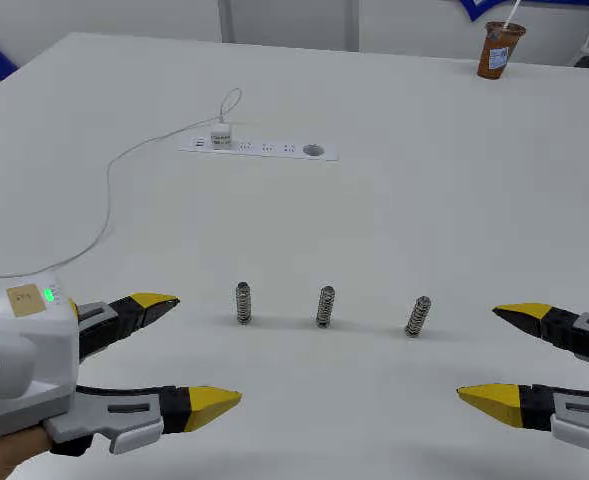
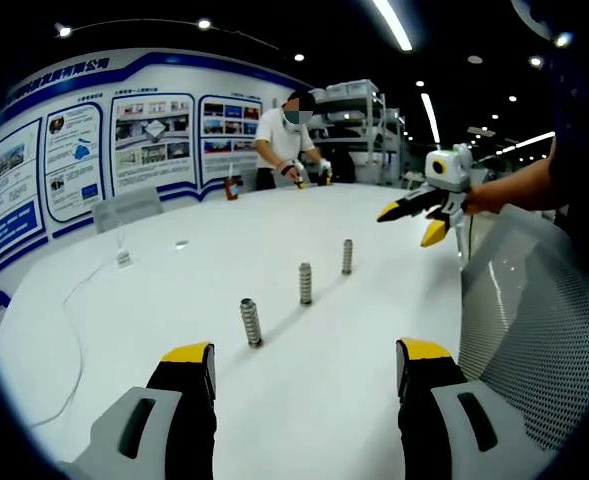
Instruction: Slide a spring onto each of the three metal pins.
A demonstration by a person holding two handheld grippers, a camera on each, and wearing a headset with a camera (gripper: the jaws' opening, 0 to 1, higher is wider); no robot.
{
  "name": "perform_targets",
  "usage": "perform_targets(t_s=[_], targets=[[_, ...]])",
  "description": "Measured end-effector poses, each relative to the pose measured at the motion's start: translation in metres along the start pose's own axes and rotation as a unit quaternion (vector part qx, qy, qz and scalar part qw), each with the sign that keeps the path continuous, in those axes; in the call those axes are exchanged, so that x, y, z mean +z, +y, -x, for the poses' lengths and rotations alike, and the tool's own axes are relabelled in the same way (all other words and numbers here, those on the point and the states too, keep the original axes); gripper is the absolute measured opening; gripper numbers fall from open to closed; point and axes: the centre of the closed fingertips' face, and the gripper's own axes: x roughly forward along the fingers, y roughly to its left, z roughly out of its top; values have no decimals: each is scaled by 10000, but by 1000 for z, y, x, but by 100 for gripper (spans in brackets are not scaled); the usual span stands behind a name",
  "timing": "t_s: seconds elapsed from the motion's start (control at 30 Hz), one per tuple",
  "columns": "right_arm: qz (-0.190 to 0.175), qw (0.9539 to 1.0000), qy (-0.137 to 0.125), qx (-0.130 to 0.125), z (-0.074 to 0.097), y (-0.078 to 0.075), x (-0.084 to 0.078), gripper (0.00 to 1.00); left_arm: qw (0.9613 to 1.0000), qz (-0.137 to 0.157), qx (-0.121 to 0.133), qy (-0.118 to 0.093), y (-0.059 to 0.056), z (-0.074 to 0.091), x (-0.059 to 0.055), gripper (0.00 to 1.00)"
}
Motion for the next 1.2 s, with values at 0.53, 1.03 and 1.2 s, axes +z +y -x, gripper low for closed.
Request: perform_targets(t_s=[0.53,1.03,1.2], targets=[[-53,10000,-57,1,-1,-3,2,71,10000,-23,-28,55,4,2,-3,79],[-154,9998,-46,-137,1,-9,2,72,10000,62,-17,9,2,1,-3,79],[-174,9997,-43,-169,3,-10,1,72,10000,81,-35,37,0,0,-6,79]])
